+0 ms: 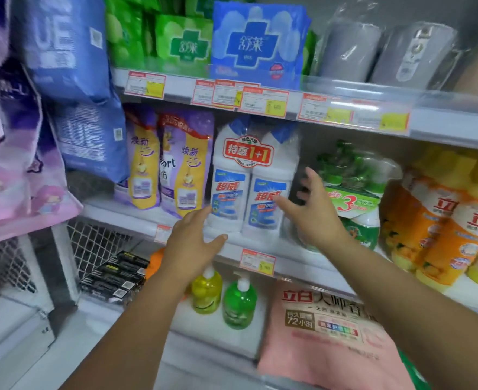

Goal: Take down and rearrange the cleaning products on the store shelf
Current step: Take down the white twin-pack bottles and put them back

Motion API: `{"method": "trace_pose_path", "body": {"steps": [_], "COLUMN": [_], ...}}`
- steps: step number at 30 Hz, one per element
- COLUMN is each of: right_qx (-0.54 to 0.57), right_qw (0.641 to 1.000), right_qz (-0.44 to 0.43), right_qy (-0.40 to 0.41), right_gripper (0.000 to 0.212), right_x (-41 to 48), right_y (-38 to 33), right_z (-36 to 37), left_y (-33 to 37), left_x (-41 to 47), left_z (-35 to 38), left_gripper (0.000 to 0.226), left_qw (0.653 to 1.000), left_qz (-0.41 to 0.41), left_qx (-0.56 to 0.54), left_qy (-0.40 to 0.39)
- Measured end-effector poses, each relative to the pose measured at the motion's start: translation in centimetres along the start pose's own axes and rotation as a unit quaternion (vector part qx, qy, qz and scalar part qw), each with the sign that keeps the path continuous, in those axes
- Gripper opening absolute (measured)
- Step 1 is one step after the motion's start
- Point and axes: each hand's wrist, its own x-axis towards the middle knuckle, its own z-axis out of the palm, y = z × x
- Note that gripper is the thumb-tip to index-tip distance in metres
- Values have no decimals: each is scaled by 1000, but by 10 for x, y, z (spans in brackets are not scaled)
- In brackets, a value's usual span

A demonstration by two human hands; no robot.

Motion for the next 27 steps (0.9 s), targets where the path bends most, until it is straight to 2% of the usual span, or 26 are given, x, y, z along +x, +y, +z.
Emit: {"method": "trace_pose_path", "body": {"steps": [6,10,13,18,20,25,27], "right_qx": [21,7,-24,9,20,56,83], "right_qw": [998,999,999,997,996,993,991], "right_qz": [15,46,14,-70,-91,-88,-87], "right_qy": [57,5,-30,-6,-4,-45,-56], "right_gripper": [80,62,58,50,52,51,53], "right_x": [45,47,36,-6,-19,-50,-71], "right_y": [-23,-31,-35,-35,-40,-62,-59], "right_z": [9,11,13,9,-3,-60,-80], "left_y": [-14,-17,-14,-9,0,33,43], "left_x": [5,4,3,-3,-10,-38,-56], "left_z": [6,6,1,-9,-15,-36,-42], "left_gripper": [80,84,88,103,102,68,65], "left_qw": [999,998,998,982,969,935,922], "left_qz": [16,8,3,-44,-68,-64,-91], "left_qx": [-22,-39,-59,-172,-222,-315,-323], "left_qy": [-33,-44,-36,-60,-80,-147,-192]}}
